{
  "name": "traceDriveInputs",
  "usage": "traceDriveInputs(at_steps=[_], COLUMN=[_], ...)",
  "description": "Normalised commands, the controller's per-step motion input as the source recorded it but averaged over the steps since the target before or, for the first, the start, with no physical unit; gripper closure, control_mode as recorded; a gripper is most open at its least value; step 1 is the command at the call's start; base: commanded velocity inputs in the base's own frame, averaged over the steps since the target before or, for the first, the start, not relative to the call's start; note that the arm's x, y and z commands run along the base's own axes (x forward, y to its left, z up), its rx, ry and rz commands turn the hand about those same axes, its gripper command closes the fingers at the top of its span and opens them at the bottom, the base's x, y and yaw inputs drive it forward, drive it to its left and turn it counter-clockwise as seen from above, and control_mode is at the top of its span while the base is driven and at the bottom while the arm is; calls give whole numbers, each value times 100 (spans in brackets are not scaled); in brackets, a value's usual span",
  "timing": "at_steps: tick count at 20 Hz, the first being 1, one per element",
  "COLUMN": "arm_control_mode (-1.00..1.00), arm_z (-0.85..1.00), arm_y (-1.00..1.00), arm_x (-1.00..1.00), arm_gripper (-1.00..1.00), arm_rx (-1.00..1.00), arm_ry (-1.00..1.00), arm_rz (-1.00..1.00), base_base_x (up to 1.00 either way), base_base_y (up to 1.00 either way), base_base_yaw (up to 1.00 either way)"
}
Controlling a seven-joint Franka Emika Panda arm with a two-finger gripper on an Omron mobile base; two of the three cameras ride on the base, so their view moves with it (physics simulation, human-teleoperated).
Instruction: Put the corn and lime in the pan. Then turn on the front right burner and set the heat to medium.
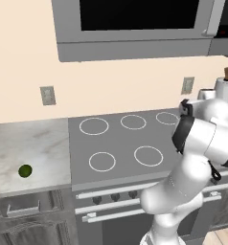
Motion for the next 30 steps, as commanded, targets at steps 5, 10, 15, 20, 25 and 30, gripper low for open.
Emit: traceDriveInputs(at_steps=[5, 10, 15, 20, 25, 30], arm_control_mode=[-100, -100, -100, -100, -100, -100], arm_z=[-50, -27, -6, -1, -1, -17], arm_y=[0, -2, -9, -13, -9, -3], arm_x=[12, 4, 3, 31, 26, 9], arm_gripper=[100, 100, 100, 100, 100, 100], arm_rx=[4, 9, 12, 3, 0, 0], arm_ry=[9, 3, 0, 0, 0, 0], arm_rz=[0, 0, 0, 0, 0, 0], base_base_x=[0, 0, 0, 0, 0, 0], base_base_y=[0, 0, 0, 0, 0, 0], base_base_yaw=[0, 0, 0, 0, 0, 0])
